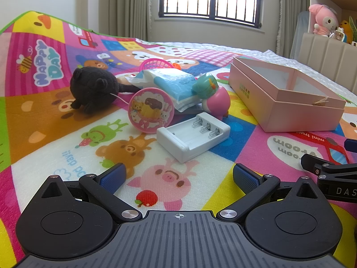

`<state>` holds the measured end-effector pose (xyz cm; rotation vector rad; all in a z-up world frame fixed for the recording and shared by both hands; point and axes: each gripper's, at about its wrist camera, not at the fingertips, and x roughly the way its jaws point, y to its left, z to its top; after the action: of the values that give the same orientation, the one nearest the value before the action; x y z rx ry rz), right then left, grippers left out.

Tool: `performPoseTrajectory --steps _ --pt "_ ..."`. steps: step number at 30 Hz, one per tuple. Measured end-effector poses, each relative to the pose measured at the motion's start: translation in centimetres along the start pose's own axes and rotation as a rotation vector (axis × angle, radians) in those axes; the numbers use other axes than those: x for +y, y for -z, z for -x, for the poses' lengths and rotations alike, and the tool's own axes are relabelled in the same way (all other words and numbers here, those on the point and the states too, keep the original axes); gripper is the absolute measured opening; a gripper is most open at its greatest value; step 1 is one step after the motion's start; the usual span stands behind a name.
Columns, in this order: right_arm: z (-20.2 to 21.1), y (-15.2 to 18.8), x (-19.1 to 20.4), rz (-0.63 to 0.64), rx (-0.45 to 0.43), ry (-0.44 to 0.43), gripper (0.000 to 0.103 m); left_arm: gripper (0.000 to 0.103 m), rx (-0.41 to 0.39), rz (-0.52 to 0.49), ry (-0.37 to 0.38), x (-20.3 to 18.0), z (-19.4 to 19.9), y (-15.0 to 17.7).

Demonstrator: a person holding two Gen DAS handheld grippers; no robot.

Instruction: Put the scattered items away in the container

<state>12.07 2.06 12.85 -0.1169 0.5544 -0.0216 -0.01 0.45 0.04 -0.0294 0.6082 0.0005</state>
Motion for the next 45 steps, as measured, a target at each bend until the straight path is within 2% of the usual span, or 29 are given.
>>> performPoseTrajectory --steps 45 --pt "0.03 -0.14 -0.02 0.010 -0.003 0.006 0.103 0.103 0.003 0.002 -0.002 0.07 0.15 -0.16"
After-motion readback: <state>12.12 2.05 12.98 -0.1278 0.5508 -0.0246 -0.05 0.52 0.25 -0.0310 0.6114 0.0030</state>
